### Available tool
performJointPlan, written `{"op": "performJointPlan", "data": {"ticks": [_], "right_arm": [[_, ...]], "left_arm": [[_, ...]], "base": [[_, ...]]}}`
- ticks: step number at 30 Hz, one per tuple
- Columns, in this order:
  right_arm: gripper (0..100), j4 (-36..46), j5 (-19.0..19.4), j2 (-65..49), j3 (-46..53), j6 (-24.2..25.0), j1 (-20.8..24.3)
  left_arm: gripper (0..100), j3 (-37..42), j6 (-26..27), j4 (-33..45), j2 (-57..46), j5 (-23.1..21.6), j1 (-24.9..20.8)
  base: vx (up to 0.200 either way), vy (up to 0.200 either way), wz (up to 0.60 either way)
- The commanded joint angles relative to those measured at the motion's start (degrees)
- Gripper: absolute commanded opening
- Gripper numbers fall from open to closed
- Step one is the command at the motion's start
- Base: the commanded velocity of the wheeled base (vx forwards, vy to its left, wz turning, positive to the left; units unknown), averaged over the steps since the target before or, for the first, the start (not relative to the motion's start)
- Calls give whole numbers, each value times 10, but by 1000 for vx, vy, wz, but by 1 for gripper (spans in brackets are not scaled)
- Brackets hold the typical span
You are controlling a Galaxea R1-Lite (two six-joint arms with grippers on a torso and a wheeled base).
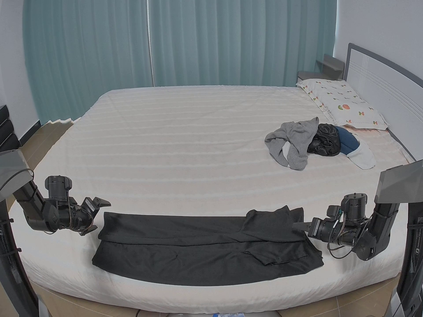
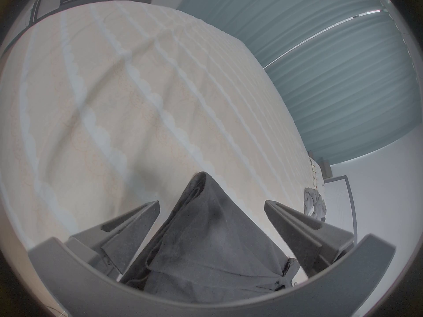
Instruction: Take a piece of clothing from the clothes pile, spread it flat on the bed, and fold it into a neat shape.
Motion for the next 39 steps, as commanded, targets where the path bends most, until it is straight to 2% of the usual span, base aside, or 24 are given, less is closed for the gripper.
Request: {"op": "performJointPlan", "data": {"ticks": [1, 4, 8, 12, 15, 17, 21, 24, 25, 29, 35, 39], "right_arm": [[100, 2, -6, -27, 6, 25, 2], [100, 1, -16, -44, 24, 46, 5], [100, 1, -49, -60, 44, 96, 16], [100, 2, -83, -61, 49, 135, 25], [100, 2, -113, -61, 58, 159, 34], [100, 2, -121, -62, 60, 170, 36], [100, 3, -126, -77, 65, 189, 41], [100, 7, -127, -87, 74, 199, 62], [100, 14, -128, -90, 77, 202, 67], [100, 52, -138, -99, 72, 218, 85], [100, 138, -184, -86, 16, 257, 106], [100, 176, -196, -87, -14, 284, 106]], "left_arm": [[100, 46, 5, 0, -49, 1, -4], [100, 68, 15, 0, -54, 1, -12], [100, 90, 59, 0, -46, 10, -20], [100, 88, 60, 0, -35, 13, -27], [100, 77, 61, -6, -10, 44, -34], [100, 72, 61, -6, -3, 60, -39], [100, 68, 60, -6, 4, 63, -53], [100, 55, 57, -4, 5, 67, -56], [0, 54, 54, -5, 4, 67, -56], [0, 51, 35, -6, -2, 67, -55], [0, 47, 9, -5, -36, 68, -53], [0, 48, -2, -5, -51, 67, -55]], "base": [[0, 0, 0], [0, 0, 0], [0, 0, 0], [0, 0, 0], [0, 0, 0], [0, 0, 0], [0, 0, 0], [0, 0, 0], [0, 0, 0], [0, 0, 0], [0, 0, 0], [0, 0, 0]]}}
